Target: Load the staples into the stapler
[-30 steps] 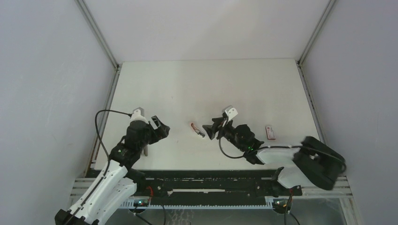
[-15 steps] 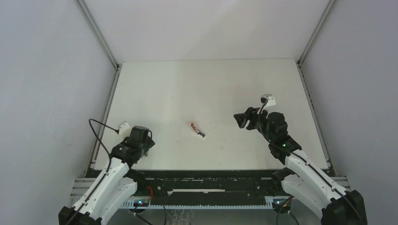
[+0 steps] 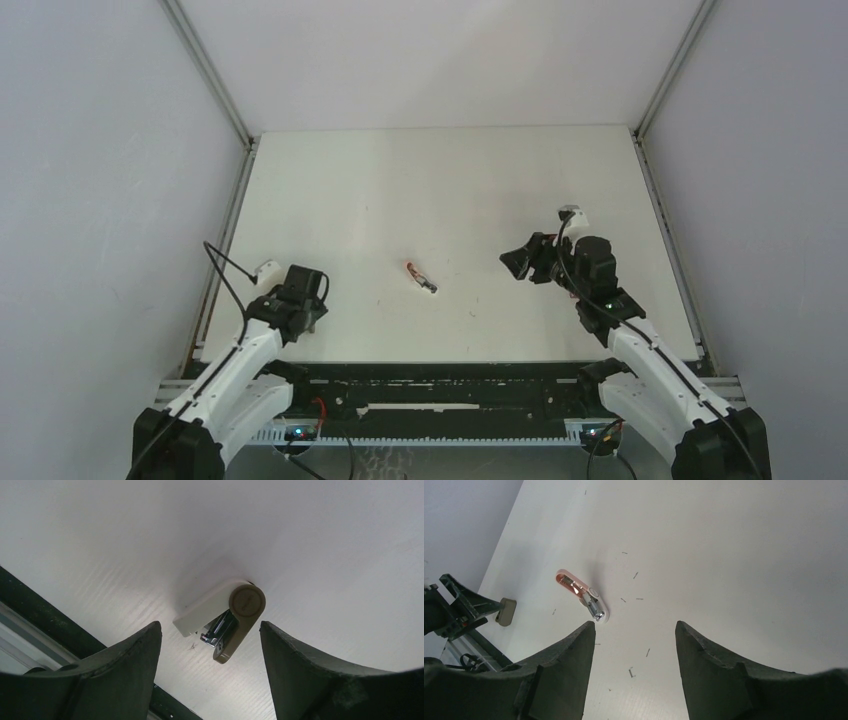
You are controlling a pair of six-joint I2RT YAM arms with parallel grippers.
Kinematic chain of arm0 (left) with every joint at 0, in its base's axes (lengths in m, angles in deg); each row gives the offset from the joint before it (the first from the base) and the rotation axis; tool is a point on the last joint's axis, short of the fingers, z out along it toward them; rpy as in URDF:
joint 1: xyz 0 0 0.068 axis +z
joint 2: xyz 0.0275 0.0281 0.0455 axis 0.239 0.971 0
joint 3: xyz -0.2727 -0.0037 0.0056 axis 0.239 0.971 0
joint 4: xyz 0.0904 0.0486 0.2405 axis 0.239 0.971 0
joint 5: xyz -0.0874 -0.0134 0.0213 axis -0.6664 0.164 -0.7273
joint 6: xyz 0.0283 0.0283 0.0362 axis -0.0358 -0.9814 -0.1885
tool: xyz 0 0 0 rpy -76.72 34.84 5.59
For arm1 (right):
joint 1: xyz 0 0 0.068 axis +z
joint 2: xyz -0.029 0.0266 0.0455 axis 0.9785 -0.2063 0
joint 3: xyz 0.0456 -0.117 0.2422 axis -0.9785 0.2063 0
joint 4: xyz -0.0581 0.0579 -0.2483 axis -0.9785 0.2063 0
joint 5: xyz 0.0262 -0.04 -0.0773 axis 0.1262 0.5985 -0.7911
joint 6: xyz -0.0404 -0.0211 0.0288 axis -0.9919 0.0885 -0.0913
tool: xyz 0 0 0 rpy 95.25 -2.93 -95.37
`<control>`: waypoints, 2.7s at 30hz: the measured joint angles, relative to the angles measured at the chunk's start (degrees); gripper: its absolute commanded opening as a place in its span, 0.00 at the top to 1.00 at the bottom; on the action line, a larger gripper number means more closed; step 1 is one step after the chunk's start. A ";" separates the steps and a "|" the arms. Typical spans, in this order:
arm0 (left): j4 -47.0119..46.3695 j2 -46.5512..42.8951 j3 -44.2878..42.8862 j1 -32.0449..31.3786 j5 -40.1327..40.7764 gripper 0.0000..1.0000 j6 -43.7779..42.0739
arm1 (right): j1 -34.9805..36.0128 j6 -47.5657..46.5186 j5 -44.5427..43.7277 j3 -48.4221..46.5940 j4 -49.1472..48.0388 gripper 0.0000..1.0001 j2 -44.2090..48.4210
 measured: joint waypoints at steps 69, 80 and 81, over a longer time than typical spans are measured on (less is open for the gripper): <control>-7.34 0.39 -1.64 -3.13 -8.31 0.40 -8.76 | -0.55 2.95 2.82 0.28 -0.52 0.51 -6.01; -4.57 3.02 -1.64 -2.69 -4.35 0.34 -7.15 | -0.55 2.99 3.17 0.28 -0.55 0.52 -6.10; -4.81 2.97 -1.64 -2.60 -4.44 0.34 -7.26 | -0.55 2.97 3.17 0.31 -0.55 0.52 -6.10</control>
